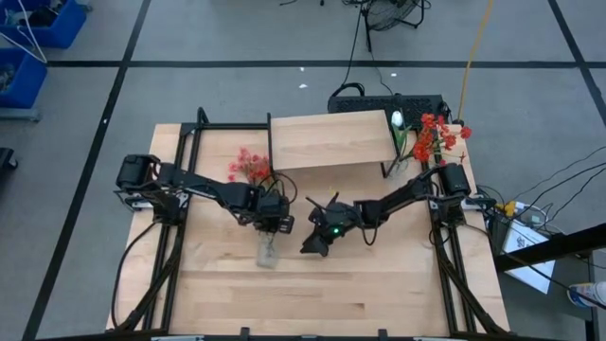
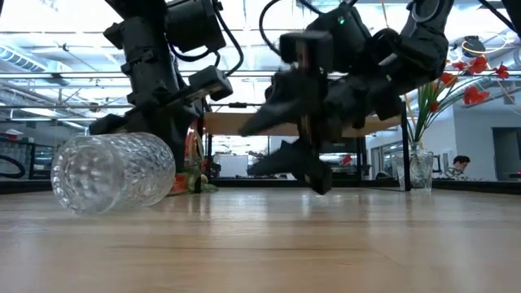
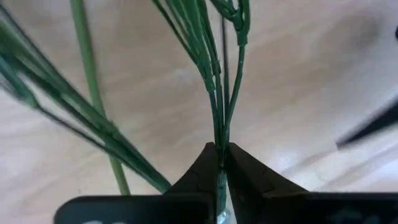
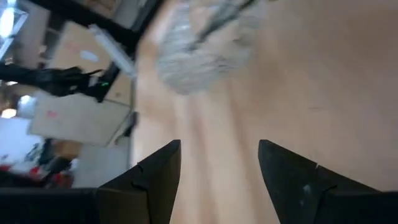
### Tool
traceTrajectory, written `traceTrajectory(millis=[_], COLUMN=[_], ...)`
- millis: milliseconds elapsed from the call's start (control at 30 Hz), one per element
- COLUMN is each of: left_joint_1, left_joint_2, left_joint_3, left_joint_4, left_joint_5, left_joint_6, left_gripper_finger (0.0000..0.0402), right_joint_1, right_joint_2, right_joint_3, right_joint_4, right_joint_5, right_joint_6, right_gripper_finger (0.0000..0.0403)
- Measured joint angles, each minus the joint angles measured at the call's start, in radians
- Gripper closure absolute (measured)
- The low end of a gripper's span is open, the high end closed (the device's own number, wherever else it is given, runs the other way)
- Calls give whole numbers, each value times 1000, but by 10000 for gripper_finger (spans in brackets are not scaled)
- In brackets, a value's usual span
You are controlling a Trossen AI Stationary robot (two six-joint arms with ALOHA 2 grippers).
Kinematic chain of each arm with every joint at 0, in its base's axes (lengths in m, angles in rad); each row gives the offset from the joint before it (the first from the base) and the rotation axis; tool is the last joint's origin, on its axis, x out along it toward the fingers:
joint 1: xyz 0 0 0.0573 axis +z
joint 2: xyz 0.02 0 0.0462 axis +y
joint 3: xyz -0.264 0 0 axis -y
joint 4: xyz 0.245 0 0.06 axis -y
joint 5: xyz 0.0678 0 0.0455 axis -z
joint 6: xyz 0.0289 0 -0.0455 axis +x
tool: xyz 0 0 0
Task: Pick and place flowers into a vace then onto a shelf
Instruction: Put the pink flowers into the left transparent vase
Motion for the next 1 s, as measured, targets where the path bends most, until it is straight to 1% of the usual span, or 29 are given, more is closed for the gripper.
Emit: traceTrajectory(millis=[67,133,333,467,533,667,733,867,933,1000], left_joint_1=[0,-2,3,-3,-8,-8,-8,-5,14,39], left_joint_2=[-4,-10,-21,-37,-70,-150,-196,-283,-307,-312], left_joint_3=[0,0,0,0,-2,0,0,0,0,0], left_joint_4=[1,6,29,66,74,127,136,-14,-128,-229], left_joint_5=[5,15,143,162,136,40,-6,-163,-203,-222], left_joint_6=[-36,-53,-89,-97,-133,-189,-191,-220,-237,-256], left_gripper_finger=[357,326,237,196,181,160,153,139,132,126], right_joint_1=[-2,-2,-11,-23,-28,-34,-36,-43,-54,-70], right_joint_2=[0,0,0,0,0,-1,-1,-1,-1,-2], right_joint_3=[0,0,0,0,0,-1,-1,-2,-2,-2], right_joint_4=[-8,-8,-35,-36,-37,-40,-38,-21,-11,-2], right_joint_5=[13,12,10,-7,-37,-63,-82,-95,-92,-75], right_joint_6=[0,1,8,11,12,-10,-12,-31,-27,-27], right_gripper_finger=[195,195,195,195,195,195,195,195,195,195])
